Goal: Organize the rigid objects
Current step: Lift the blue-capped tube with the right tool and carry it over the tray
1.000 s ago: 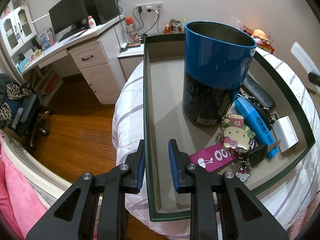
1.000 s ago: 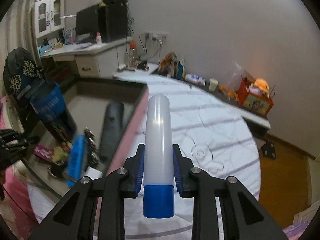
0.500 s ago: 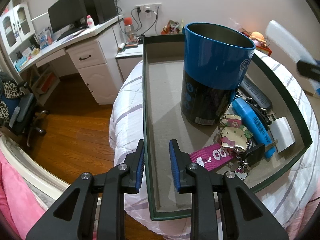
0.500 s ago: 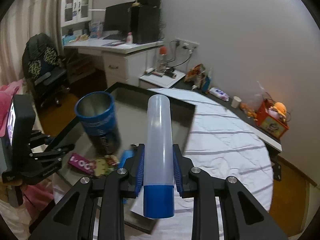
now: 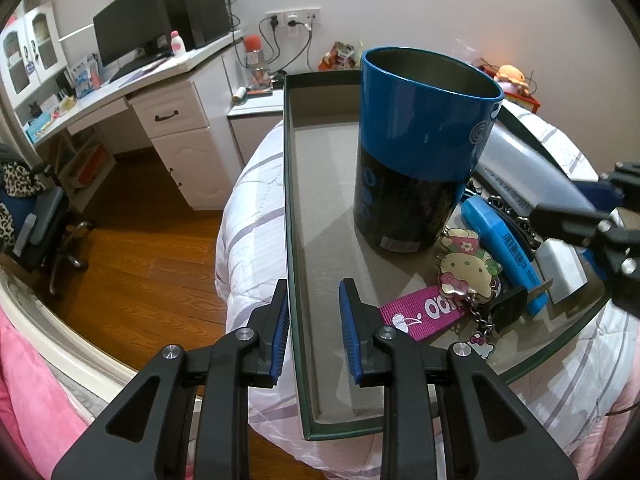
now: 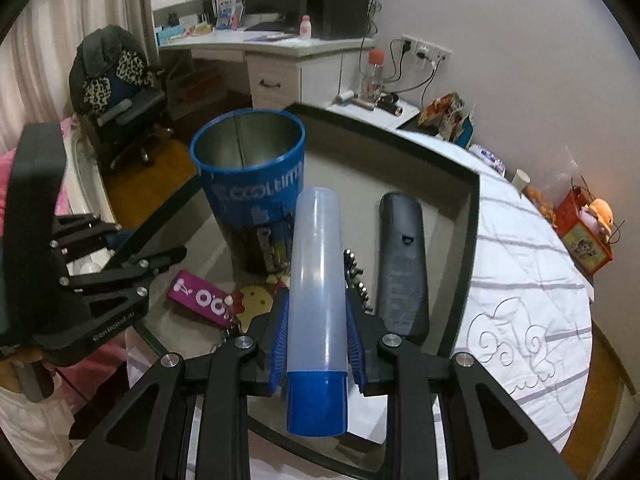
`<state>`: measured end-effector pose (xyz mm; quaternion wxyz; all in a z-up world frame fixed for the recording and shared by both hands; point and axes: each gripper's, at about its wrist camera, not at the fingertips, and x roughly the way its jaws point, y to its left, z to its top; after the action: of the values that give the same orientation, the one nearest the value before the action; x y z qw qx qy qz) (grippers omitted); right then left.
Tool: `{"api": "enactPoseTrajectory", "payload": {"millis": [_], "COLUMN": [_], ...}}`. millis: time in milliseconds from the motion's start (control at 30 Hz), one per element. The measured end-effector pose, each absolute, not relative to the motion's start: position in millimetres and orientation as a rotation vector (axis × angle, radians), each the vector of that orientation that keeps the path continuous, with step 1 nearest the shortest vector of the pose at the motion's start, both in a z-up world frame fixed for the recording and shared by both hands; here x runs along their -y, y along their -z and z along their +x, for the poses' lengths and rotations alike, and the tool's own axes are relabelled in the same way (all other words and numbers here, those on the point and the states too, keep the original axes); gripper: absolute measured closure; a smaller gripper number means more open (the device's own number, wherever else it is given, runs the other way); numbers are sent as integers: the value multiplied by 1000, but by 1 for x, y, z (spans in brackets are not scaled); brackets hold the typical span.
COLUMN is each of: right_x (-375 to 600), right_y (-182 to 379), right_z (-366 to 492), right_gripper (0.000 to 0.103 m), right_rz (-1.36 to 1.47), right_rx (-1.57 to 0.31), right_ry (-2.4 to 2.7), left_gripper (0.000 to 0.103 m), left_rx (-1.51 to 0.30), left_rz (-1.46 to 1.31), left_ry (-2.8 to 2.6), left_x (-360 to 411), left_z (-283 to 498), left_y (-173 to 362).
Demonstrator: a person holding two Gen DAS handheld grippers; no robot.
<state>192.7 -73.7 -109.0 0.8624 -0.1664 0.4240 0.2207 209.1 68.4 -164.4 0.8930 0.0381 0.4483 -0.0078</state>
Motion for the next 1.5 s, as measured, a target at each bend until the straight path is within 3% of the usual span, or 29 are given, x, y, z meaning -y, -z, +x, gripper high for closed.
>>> {"api": "enactPoseTrajectory", "payload": {"millis": [600,1033,1267,1367,1500], "right_x": [36,40,51,59,68], "right_y": [140,145,144,128,124], "right_z": [207,272,279,264,243], "right_gripper": [76,76,65,57,56], "right_rz": [-390,-290,-112,-193,-351], "right_rx": [-1014,-1080,-1098,-1044,-1041], "right_ry": [-589,-491,-549,-509,-479], "left_gripper": [80,79,79,79,79], "left_rx": [-926,-924,-924,-925,-925], "left_rz": [73,72,73,75,74], "left_ry": [19,21,21,22,21], "left_x": [-67,-67,-68,-68,-68], "left_z": [208,206,205,205,205], "left_y": [164,164,164,164,163]}}
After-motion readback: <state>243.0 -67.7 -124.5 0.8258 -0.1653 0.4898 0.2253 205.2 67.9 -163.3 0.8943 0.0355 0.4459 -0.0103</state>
